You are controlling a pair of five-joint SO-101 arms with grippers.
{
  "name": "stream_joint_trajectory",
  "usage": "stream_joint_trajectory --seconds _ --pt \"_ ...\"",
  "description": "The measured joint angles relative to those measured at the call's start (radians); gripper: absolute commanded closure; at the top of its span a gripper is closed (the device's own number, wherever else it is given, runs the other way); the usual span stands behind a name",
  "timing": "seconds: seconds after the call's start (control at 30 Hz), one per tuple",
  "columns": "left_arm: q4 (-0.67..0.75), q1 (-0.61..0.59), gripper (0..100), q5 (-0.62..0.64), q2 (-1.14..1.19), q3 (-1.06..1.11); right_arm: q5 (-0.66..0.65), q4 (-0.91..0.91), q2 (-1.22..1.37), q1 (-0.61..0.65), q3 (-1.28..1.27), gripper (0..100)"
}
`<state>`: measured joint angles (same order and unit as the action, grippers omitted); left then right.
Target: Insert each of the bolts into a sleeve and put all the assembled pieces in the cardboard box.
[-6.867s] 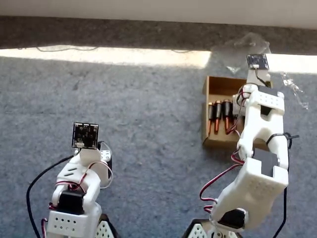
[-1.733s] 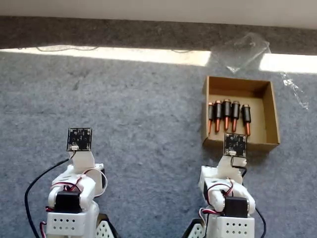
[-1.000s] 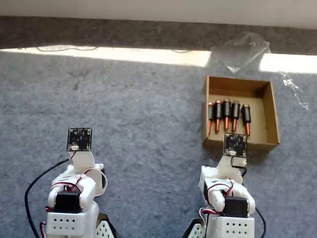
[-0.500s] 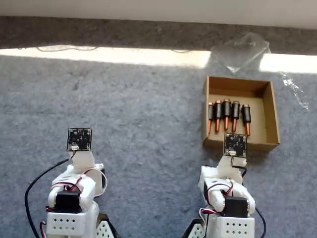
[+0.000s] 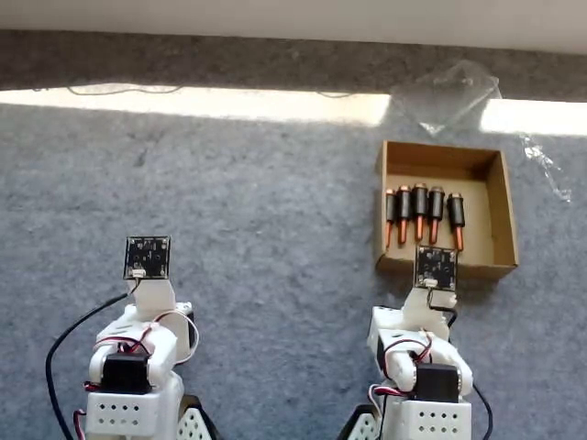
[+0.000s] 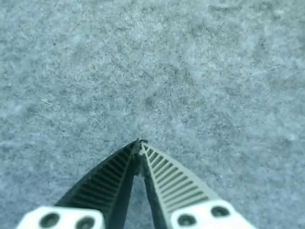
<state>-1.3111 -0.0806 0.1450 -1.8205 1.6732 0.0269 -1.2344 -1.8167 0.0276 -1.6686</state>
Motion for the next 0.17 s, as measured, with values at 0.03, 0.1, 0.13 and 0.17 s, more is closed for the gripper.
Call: stream_joint_trajectory --seconds 0.03,0.1,0.13,0.17 --pt "0.0 0.0 99 0.0 0.0 0.0 0.0 0.0 0.0 0.0 0.0 99.3" --pt "0.0 0.0 99 0.0 0.0 0.0 0.0 0.0 0.0 0.0 0.0 99.3" --pt "0.0 0.0 99 0.0 0.0 0.0 0.0 0.0 0.0 0.0 0.0 99.3" --pt "0.0 0.0 99 0.0 0.0 0.0 0.0 0.0 0.0 0.0 0.0 99.3"
